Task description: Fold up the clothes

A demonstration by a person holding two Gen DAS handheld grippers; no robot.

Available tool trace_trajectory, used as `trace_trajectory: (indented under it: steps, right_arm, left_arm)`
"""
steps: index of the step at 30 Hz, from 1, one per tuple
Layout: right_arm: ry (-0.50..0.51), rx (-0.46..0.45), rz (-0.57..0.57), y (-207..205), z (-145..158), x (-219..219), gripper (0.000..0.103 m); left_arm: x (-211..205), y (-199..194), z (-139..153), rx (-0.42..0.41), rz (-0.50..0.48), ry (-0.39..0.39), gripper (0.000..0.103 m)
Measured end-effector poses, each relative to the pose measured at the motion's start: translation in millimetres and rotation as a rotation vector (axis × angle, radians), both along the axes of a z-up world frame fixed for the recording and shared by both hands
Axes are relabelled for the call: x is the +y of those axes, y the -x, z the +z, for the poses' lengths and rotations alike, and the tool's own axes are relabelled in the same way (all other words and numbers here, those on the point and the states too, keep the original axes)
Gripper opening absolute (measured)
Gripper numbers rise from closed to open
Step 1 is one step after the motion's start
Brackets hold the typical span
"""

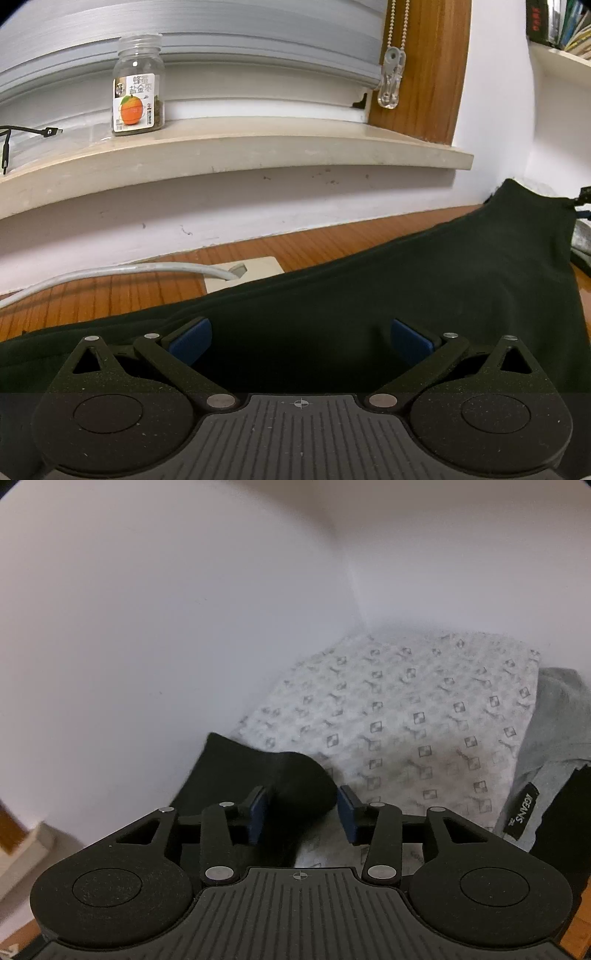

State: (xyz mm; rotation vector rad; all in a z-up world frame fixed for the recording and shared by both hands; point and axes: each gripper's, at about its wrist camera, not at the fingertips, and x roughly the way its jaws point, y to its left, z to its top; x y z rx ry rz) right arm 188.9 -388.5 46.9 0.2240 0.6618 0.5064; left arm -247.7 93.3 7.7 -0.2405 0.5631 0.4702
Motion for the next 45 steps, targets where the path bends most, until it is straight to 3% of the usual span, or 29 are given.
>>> trace_trajectory:
  steps: [1,2,3,7,13,18,22,26,30,36,40,44,45]
  right_arm:
    - [-0.002,-0.018,0.007,2,1,2,0.041]
    - [-0.021,-0.037,0.026,4,3,3,0.021]
    - [-0.026,-0.072,0.026,8,7,5,0.015]
    - [-0.034,-0.183,0.089,27,27,20,0.015]
    - [-0.036,-0.225,0.222,55,51,48,0.015]
    - [-0.04,-0.268,0.445,114,59,88,0.015]
    - [-0.031,-0.27,0.67,183,43,113,0.015]
    - [0.053,-0.209,0.847,238,-5,125,0.015]
    - [0.158,-0.224,0.905,264,-40,127,0.015]
    - [0.102,-0.205,0.902,265,-51,118,0.016]
    - [0.068,-0.19,0.907,257,-51,111,0.018]
    - [0.035,-0.182,0.918,257,-62,109,0.019]
    - [0.032,-0.181,0.92,257,-62,108,0.019]
  left_arm:
    - [0,0,0,0.0,0.0,0.0,0.103]
    - [0,0,0,0.001,0.001,0.0,0.103]
    - [0,0,0,0.001,0.001,0.0,0.103]
    - [1,0,-1,0.003,0.002,0.004,0.103]
    - [1,-1,-1,0.003,0.005,0.007,0.103]
    - [1,0,-1,0.003,0.007,0.011,0.103]
    - [2,0,-1,0.003,0.011,0.012,0.103]
    - [2,0,-1,0.004,0.012,0.013,0.103]
    - [2,0,-1,0.007,0.016,0.011,0.103]
    - [-8,-4,4,0.021,0.017,-0.041,0.102]
    - [-31,-21,26,-0.022,-0.046,-0.064,0.093]
    - [-63,-56,52,-0.069,-0.154,-0.071,0.057]
    - [-72,-67,58,-0.078,-0.188,-0.078,0.053]
